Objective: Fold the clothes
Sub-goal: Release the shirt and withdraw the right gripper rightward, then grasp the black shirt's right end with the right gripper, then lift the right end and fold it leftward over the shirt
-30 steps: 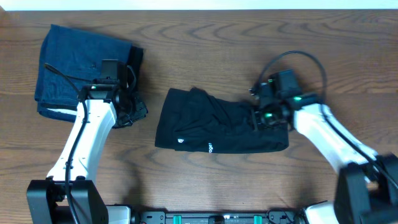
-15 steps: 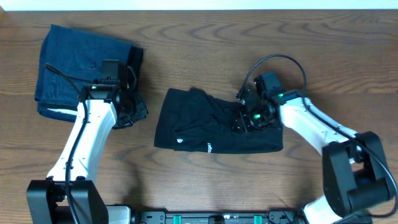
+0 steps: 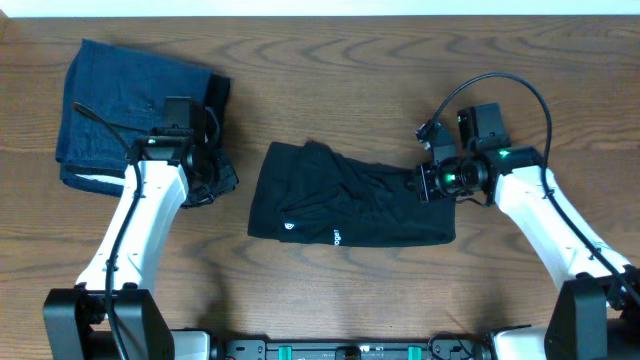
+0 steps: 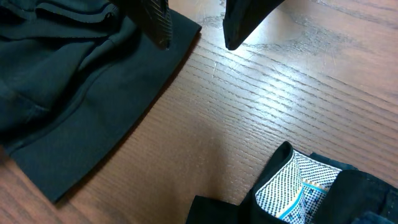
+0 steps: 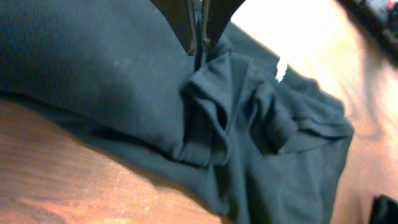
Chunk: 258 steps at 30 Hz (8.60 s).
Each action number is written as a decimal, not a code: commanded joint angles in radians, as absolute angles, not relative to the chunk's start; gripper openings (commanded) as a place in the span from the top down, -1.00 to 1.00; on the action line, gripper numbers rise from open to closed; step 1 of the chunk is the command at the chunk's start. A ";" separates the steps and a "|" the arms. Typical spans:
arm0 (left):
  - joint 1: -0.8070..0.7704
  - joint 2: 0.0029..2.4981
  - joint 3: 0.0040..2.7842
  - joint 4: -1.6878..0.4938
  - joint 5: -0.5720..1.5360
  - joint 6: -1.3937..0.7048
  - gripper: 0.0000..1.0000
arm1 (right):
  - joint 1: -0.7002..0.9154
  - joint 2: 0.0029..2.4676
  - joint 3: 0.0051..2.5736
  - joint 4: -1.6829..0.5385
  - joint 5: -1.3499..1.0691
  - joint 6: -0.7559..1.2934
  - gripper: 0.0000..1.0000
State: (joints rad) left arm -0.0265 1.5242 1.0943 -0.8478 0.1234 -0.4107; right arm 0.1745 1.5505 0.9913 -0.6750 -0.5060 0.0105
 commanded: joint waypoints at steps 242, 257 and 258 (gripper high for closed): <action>-0.024 1.532 1.035 -0.829 0.111 -0.394 -0.96 | 0.204 1.489 1.337 -0.928 -0.414 0.081 0.98; -0.024 1.532 1.035 -0.829 0.110 -0.393 -0.96 | 0.487 1.766 1.307 -0.885 -0.347 0.081 0.82; -0.024 1.532 1.035 -0.829 0.111 -0.393 -0.96 | 0.499 1.788 1.307 -0.880 -0.347 0.081 0.81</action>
State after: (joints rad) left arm -0.0265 1.5272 1.0420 -0.8272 0.1234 -0.3954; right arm 0.4587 1.7370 1.3136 -0.8902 -0.3458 0.0940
